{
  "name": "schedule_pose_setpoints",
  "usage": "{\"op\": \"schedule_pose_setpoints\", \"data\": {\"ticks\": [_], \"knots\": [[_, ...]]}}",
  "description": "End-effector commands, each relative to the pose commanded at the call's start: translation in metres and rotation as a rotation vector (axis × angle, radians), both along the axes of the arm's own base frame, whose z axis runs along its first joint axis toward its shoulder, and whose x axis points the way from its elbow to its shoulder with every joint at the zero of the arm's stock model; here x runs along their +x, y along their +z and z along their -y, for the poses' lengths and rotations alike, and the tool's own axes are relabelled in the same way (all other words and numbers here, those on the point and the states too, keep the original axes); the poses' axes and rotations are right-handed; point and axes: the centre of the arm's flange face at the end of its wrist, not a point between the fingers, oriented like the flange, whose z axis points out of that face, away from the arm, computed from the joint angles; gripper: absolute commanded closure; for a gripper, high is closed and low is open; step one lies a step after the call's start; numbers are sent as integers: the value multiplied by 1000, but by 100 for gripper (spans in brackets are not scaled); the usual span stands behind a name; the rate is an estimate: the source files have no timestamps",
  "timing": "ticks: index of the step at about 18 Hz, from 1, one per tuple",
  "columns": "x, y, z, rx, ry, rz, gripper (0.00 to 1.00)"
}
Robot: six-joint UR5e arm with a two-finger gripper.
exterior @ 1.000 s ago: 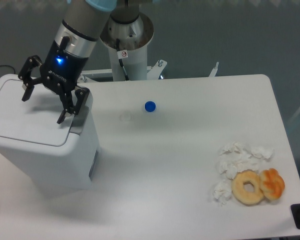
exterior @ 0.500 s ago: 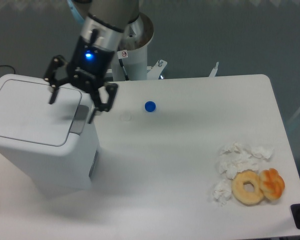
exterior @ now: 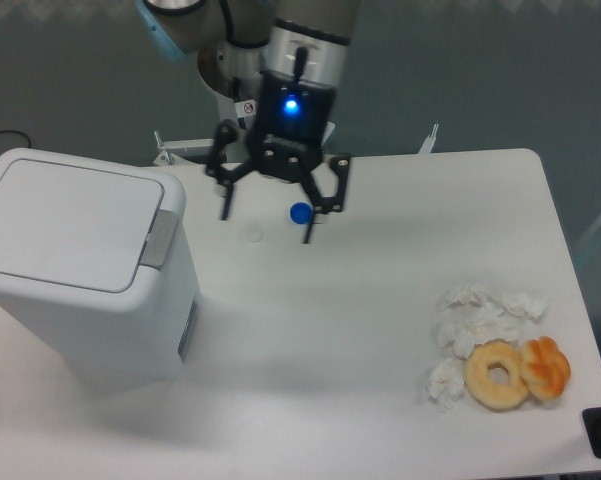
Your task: Close the trash can
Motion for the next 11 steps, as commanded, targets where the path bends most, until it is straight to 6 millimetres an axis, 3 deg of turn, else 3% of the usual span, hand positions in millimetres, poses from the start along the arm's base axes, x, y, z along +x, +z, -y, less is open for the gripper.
{"op": "schedule_pose_setpoints", "data": {"ticks": [2, 6, 11], "knots": [[-19, -2, 17, -35, -14, -58, 0], [-52, -24, 48, -250, -111, -230, 0], [-80, -31, 86, -291, -81, -229, 0]]}}
